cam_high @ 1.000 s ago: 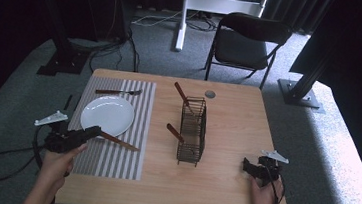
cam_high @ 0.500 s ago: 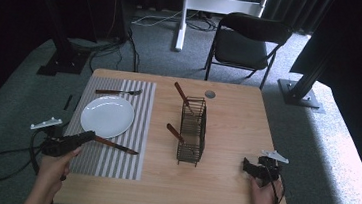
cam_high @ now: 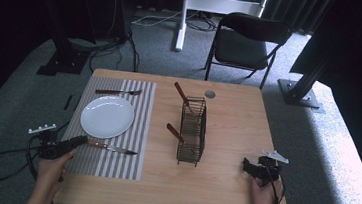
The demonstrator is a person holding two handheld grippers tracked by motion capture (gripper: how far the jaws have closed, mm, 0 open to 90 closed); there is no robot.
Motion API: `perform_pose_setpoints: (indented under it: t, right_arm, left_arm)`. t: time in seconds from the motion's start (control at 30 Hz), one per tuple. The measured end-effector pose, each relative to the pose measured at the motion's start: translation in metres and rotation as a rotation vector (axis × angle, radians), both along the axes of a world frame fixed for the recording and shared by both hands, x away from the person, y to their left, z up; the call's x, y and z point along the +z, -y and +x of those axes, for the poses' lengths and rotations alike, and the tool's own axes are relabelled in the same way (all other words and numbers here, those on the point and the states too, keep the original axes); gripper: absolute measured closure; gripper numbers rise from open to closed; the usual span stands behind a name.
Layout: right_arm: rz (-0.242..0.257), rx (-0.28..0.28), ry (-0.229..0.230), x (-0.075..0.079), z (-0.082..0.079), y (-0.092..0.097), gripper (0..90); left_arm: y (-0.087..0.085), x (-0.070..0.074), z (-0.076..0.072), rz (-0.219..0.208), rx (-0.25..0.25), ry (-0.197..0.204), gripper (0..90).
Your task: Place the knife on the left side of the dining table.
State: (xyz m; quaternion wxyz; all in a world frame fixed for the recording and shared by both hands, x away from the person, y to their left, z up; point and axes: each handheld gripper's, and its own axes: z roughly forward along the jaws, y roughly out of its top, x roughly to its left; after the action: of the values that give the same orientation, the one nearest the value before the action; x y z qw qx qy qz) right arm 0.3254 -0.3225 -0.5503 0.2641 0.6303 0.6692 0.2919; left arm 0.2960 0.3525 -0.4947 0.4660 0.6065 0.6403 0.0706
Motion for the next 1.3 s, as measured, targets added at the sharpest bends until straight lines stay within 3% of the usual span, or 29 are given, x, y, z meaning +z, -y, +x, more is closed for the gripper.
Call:
perform_pose_setpoints:
  t: [0.43,0.63,0.73,0.97,1.1,1.17,1.23,1.3]
  right_arm:
    - [0.0,0.0,0.0,0.0,0.0,0.0,12.6]
    - [0.0,0.0,0.0,0.0,0.0,0.0,12.6]
    - [0.0,0.0,0.0,0.0,0.0,0.0,12.6]
    - [-0.001,0.0,0.0,0.0,0.0,0.0,12.6]
    - [0.0,0.0,0.0,0.0,0.0,0.0,12.6]
    - [0.0,0.0,0.0,0.0,0.0,0.0,12.6]
    - [0.0,0.0,0.0,0.0,0.0,0.0,12.6]
    - [-0.001,0.0,0.0,0.0,0.0,0.0,12.6]
  left_arm:
    - [-0.001,-0.024,0.001,0.056,0.051,-0.053,54.1]
    - [0.003,-0.033,0.003,0.165,0.084,-0.093,45.6]
    - [0.006,-0.037,0.004,0.192,0.097,-0.101,43.6]
    - [0.016,-0.036,0.004,0.311,0.095,-0.086,40.7]
    - [0.018,-0.034,0.001,0.376,0.113,-0.057,38.5]
    - [0.016,-0.033,-0.003,0.364,0.119,-0.046,37.9]
    - [0.015,-0.033,-0.011,0.331,0.102,-0.003,35.8]
    - [0.017,-0.033,-0.018,0.341,0.097,0.015,34.3]
